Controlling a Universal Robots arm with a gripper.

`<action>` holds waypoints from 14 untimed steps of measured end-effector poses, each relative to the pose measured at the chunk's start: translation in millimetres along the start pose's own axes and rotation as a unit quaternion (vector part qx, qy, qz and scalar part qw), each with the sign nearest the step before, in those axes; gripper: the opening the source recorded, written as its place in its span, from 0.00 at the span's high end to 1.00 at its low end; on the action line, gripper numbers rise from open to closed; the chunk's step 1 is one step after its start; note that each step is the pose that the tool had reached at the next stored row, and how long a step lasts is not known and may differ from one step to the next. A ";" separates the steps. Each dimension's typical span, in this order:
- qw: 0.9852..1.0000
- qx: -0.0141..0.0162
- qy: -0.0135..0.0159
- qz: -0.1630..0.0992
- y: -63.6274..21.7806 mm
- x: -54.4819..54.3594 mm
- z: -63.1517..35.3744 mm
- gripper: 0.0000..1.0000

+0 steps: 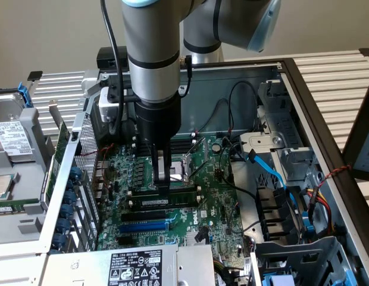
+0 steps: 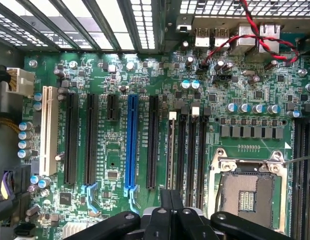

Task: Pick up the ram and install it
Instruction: 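Press down the ram until it locks into place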

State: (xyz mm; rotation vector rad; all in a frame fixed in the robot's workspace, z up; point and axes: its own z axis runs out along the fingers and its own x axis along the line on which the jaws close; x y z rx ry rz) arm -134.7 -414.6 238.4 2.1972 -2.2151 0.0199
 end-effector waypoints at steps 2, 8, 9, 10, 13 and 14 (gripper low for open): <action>1.000 0.000 -0.001 0.000 0.0 0.8 -6.8 0.90; 1.000 0.000 -0.004 0.000 -5.1 1.4 -12.8 0.90; 1.000 0.000 -0.005 0.000 -5.5 1.4 -12.8 0.90; 1.000 0.000 -0.005 0.000 -5.5 1.4 -13.2 0.90; 1.000 0.000 -0.005 0.003 -5.9 1.4 -14.2 0.90; 1.000 0.000 -0.005 0.009 -5.9 1.4 -14.2 0.90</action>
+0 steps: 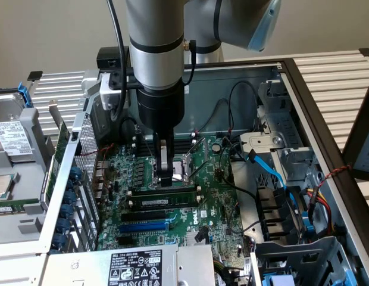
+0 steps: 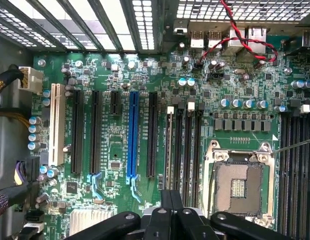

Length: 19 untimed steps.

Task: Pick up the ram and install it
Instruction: 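Press down the ram until it locks into place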

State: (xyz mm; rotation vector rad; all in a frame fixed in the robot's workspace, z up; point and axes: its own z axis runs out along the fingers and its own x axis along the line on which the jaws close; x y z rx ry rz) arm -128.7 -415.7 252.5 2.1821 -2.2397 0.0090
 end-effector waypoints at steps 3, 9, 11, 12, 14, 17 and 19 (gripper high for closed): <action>1.000 0.000 0.000 0.022 0.0 0.1 -0.2 0.90; 0.998 -0.001 0.000 0.065 0.0 0.1 -0.6 0.90; 0.997 -0.001 0.000 0.079 0.0 0.1 -0.7 0.90; 0.996 -0.001 0.000 0.086 0.0 0.0 -0.7 0.90; 0.995 -0.002 -0.001 0.100 0.0 0.0 -0.7 0.90; 0.993 -0.002 -0.001 0.120 0.0 0.0 -0.7 0.90; 0.991 -0.002 -0.001 0.133 0.0 0.0 -0.7 0.90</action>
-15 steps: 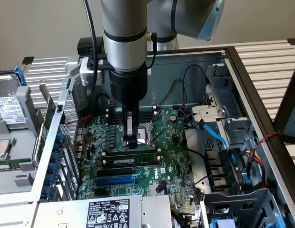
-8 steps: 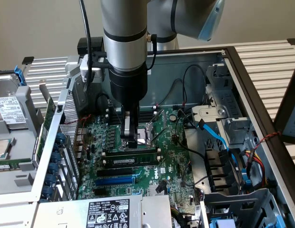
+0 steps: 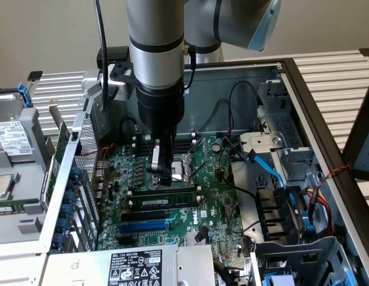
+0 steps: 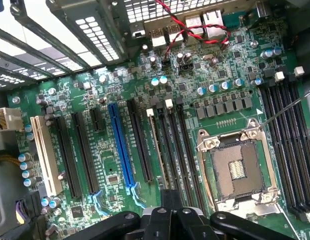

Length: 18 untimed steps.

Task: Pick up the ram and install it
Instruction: 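Press down the ram until it locks into place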

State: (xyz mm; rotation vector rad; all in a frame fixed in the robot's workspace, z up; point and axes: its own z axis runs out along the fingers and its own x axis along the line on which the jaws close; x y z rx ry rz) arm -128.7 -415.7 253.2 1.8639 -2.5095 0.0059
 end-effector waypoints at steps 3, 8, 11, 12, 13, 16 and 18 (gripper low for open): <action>1.000 0.000 0.000 0.018 0.0 0.0 0.1 0.90; 0.999 -0.001 0.000 0.047 0.0 0.0 0.0 0.90; 0.998 -0.002 0.000 0.067 0.0 0.0 0.0 0.90; 0.997 -0.002 0.000 0.073 0.0 0.0 0.0 0.90; 0.997 -0.002 0.000 0.081 0.0 0.0 0.0 0.90; 0.995 -0.003 0.000 0.103 0.0 0.0 0.1 0.90; 0.993 -0.003 -0.001 0.118 0.0 0.0 0.1 0.90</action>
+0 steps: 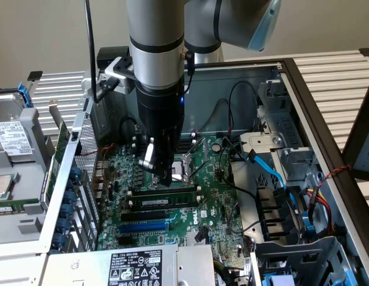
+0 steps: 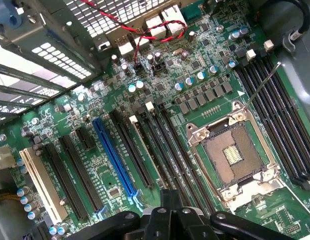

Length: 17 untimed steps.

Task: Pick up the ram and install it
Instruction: 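Press down the ram until it locks into place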

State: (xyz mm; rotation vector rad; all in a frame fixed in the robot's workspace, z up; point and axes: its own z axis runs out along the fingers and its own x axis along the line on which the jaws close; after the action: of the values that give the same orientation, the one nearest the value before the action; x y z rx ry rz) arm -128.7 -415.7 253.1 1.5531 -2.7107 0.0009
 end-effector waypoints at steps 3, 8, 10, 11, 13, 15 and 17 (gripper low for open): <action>1.000 0.000 0.000 0.025 0.0 0.0 0.1 0.90; 0.998 -0.001 -0.001 0.067 0.0 0.0 0.5 0.90; 0.996 -0.001 -0.001 0.084 0.0 0.0 0.7 0.90; 0.996 -0.001 -0.001 0.093 0.0 0.0 0.8 0.90; 0.994 -0.002 -0.001 0.110 0.0 0.0 0.9 0.90; 0.992 -0.002 -0.001 0.128 0.0 0.0 1.1 0.90; 0.989 -0.002 -0.001 0.145 0.0 0.0 1.3 0.90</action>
State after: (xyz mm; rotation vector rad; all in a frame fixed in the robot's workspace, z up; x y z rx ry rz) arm -128.7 -415.8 251.8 1.1443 -2.9071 -0.0031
